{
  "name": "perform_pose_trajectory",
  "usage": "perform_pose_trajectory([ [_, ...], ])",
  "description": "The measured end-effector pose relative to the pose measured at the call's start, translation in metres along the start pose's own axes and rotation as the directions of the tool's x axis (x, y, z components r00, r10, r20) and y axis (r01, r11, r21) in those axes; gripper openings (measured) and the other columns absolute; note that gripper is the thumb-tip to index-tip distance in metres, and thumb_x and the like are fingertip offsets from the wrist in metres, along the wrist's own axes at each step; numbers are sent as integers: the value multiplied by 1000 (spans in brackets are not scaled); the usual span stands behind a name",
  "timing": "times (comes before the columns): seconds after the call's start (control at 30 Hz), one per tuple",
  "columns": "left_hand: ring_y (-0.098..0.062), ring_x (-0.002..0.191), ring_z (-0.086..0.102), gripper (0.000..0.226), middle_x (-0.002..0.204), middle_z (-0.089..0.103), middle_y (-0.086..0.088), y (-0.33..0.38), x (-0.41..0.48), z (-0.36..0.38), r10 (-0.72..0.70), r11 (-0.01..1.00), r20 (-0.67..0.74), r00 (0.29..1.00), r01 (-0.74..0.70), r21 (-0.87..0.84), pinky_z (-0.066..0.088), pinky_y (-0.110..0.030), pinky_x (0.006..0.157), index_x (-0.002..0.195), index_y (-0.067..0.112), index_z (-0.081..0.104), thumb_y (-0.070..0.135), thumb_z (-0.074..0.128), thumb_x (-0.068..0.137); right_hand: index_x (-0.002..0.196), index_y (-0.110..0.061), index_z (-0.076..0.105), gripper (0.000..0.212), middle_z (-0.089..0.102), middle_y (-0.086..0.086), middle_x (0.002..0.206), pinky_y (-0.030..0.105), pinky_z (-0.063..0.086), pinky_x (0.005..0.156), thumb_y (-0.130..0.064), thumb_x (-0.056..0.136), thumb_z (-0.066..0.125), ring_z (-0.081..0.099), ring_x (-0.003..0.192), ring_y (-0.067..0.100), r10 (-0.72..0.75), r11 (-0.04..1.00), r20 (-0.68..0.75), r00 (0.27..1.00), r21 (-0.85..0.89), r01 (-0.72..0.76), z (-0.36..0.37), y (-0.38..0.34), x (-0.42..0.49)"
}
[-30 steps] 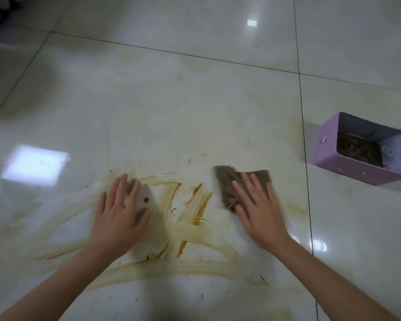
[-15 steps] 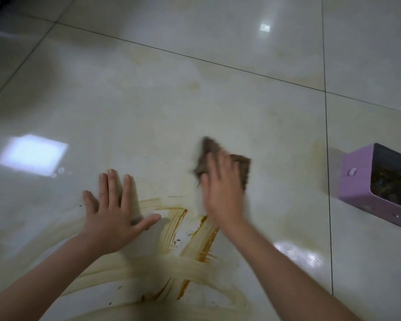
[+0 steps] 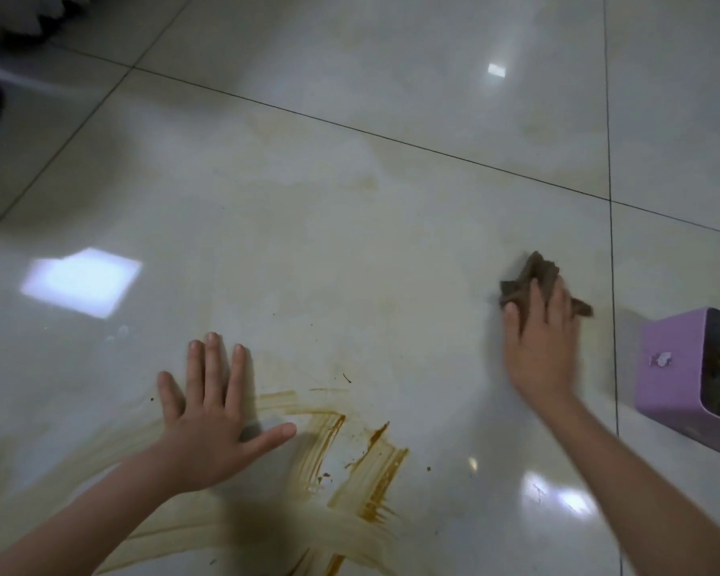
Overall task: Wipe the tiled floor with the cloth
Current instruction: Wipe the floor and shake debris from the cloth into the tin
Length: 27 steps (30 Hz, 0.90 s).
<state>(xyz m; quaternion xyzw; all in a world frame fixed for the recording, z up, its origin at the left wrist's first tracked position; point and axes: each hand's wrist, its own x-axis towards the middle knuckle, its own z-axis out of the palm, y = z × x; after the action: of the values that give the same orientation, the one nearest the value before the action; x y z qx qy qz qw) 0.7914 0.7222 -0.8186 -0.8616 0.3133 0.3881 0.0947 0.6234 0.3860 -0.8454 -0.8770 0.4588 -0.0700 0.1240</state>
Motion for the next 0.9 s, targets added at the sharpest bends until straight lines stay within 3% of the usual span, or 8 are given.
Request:
perform_pose_trajectory([
  [0.17, -21, 120, -58, 119, 128, -64, -5, -1, 0, 0, 16, 999, -12, 1000, -17, -50, -32, -52, 100, 124, 23, -55, 100, -16, 42, 145, -1, 38, 56, 32, 23, 152, 49, 26, 116, -31, 100, 22, 27, 143, 36, -480, 877, 28, 877, -5, 480, 56, -132, -95],
  [0.33, -15, 120, -58, 118, 128, -64, 3, -2, -6, -3, 72, 986, -52, 996, -79, -147, -47, -38, 85, 129, 25, -50, 99, -19, 42, 139, -1, 47, 43, 33, 17, 152, 41, 20, 119, -14, 99, 43, 29, 142, 31, -764, 641, 194, 616, 337, 690, 34, -140, -84],
  [0.5, -9, 126, -52, 105, 134, -59, 10, -7, -5, 5, 99, 952, -218, 971, -156, -265, -46, -34, 89, 134, 28, -43, 93, -16, 55, 133, 11, 48, 39, 30, 33, 148, 59, 24, 114, -5, 98, 41, 30, 136, 52, -363, 932, 64, 930, 48, 360, 8, -59, 19],
  [0.57, -1, 130, -45, 90, 142, -49, 16, -10, -8, 8, 97, 902, -307, 947, -215, -376, -40, -32, 99, 140, 33, -33, 85, -6, 72, 143, 5, 38, 43, 19, 27, 155, 50, 15, 118, -11, 103, 36, 18, 144, 43, -158, 987, 75, 985, 2, 159, 15, -66, 24],
  [0.63, 10, 135, -30, 69, 151, -29, 23, -17, -13, 8, 62, 813, -388, 919, -273, -515, -28, -26, 110, 143, 40, -18, 73, 9, 89, 139, 11, 40, 44, 26, 34, 150, 52, 21, 117, -9, 100, 35, 26, 140, 47, -212, 977, -15, 977, -13, 212, 37, -109, -3],
  [0.7, 15, 137, -18, 60, 154, -13, 26, -28, -20, 9, 11, 768, -473, 881, -310, -560, -17, -19, 115, 145, 37, -9, 58, 17, 95, 135, 11, 47, 51, 38, 35, 143, 55, 29, 113, -11, 92, 28, 35, 135, 49, -425, 905, -4, 905, -37, 424, 66, -170, -53],
  [0.77, 12, 140, -16, 57, 154, -11, 22, -44, -25, 13, -47, 829, -548, 835, -273, -488, -13, -21, 116, 147, 28, -5, 51, 17, 100, 136, 4, 50, 54, 43, 27, 143, 53, 35, 110, -18, 90, 32, 39, 135, 43, -618, 786, 10, 786, 43, 617, 88, -225, -105],
  [0.9, -4, 139, -30, 68, 151, -31, 8, -85, -36, 21, -263, 891, -452, 852, 35, -452, -16, -30, 117, 148, 19, -15, 52, 9, 94, 142, -3, 45, 45, 28, 17, 155, 45, 26, 117, -12, 98, 45, 24, 145, 31, -876, 482, 203, 438, 416, 771, 76, -269, -125],
])
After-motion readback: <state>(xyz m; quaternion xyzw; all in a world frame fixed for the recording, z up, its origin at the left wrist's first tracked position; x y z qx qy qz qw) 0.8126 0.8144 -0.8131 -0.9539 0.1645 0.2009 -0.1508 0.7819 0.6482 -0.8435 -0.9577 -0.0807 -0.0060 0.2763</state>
